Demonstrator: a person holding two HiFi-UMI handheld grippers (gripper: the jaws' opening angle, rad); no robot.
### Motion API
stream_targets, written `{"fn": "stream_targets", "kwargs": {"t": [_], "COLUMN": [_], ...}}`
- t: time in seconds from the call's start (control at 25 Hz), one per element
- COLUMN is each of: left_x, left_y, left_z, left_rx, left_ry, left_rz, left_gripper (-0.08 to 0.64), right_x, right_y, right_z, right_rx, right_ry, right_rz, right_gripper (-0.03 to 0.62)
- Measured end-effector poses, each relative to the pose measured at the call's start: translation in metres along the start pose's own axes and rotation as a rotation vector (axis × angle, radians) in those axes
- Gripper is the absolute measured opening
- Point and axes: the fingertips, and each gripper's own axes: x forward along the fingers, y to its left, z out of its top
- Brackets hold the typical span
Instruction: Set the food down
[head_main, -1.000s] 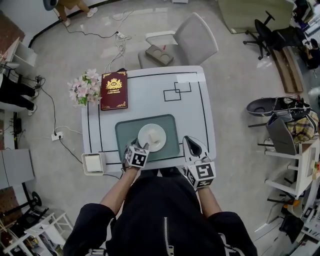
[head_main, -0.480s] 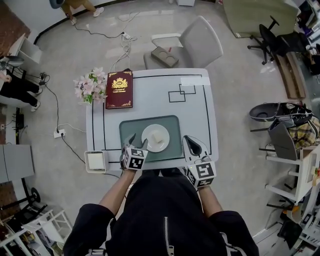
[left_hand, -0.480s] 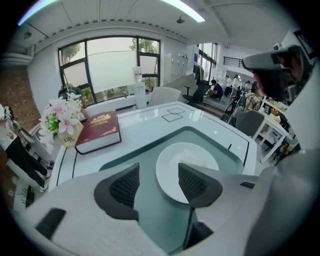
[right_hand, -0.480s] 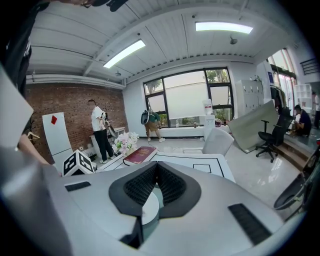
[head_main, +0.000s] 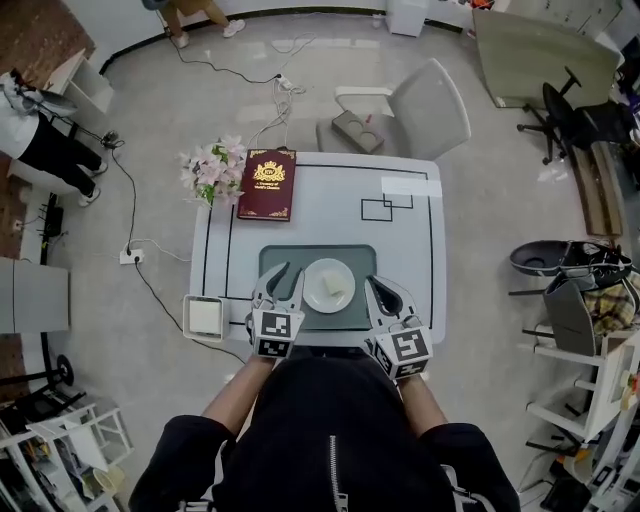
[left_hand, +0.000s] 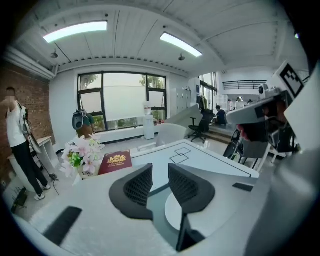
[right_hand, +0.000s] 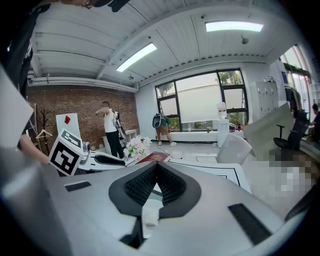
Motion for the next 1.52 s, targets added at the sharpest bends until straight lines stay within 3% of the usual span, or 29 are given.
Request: {"fn": "stream_targets", "kwargs": {"t": [0.24,0.4,0.56,0.76,0.92,1.16,1.32,1.52], "left_x": [-0.027,-0.04,-0.049,-0.049,-0.049,-0.045,-0.042,-0.038], "left_y": [-0.001,-0.006,-0.017,-0.029,-0.03,-0.031,-0.033,-0.034], "left_z": [0.041,0.061,0.071,0.076,0.074,0.073,0.074,0.075], "left_rx": [0.002,0.0,-0.056,-0.075,0.021,0.025,-0.048,-0.047], "left_ry": [-0.09,-0.136,-0.175,-0.193,-0.171,-0.164,-0.173,-0.171], "left_rz": [0.017,0.012,-0.006,-0.027,-0.023,-0.039,-0.05,-0.057], "left_gripper": [0.007,0.006,0.005,0.005,0.005,0.005,0.005,0.005], "right_x": [0.012,0.017,0.017,0.016,0.014,0.012,0.011,0.011], "right_y": [0.015,0.022,0.026,0.027,0.025,0.021,0.018,0.014], "right_z": [0.014,0.021,0.027,0.031,0.028,0.026,0.023,0.025], "right_rx": [-0.031,-0.045,-0.057,-0.068,-0.065,-0.06,-0.05,-0.048], "right_ry": [-0.024,-0.038,-0.051,-0.056,-0.049,-0.043,-0.043,-0.047], "right_rz": [0.049,0.066,0.073,0.068,0.058,0.048,0.039,0.031], "right_gripper": [0.008,0.008,0.008,0.008,0.008,0.008,0.008,0.008]}}
